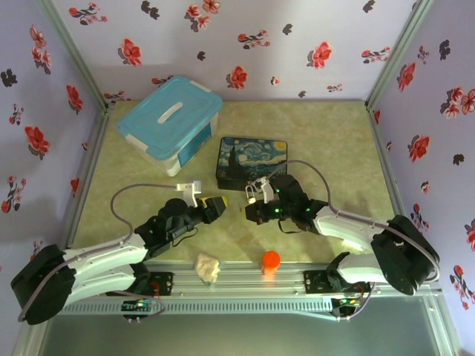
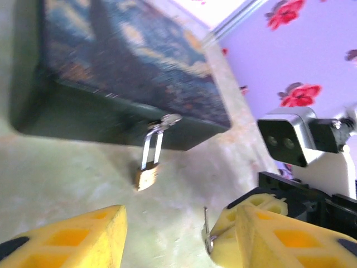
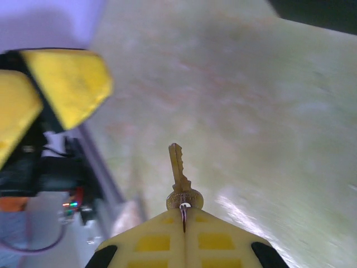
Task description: Unlock the padlock with the key
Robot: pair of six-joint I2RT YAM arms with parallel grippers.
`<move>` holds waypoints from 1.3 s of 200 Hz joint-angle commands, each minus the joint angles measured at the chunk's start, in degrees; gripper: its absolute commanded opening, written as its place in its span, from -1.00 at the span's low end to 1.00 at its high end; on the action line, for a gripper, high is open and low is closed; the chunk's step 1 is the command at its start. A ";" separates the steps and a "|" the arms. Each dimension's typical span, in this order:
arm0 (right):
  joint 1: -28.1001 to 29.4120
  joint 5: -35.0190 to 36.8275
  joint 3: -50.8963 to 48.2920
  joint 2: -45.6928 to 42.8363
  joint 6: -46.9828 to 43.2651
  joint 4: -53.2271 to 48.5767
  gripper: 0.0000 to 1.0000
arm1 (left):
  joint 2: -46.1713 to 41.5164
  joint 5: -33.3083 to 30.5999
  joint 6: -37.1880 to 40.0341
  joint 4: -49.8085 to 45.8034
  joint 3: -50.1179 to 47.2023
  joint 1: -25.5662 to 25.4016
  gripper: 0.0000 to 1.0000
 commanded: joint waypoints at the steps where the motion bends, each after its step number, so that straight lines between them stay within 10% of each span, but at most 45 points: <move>1: -0.38 -10.17 -1.28 -1.89 7.11 14.44 -0.93 | -0.79 6.07 6.54 6.30 -0.04 -0.29 0.09; 125: 0.14 -17.29 -3.83 -3.16 20.22 34.04 -0.91 | 5.04 26.16 1.84 33.95 -0.76 2.66 0.25; 260: -0.30 -16.48 -5.37 -0.97 22.39 40.52 -0.92 | 5.02 30.91 -4.07 37.52 -0.89 3.31 -0.57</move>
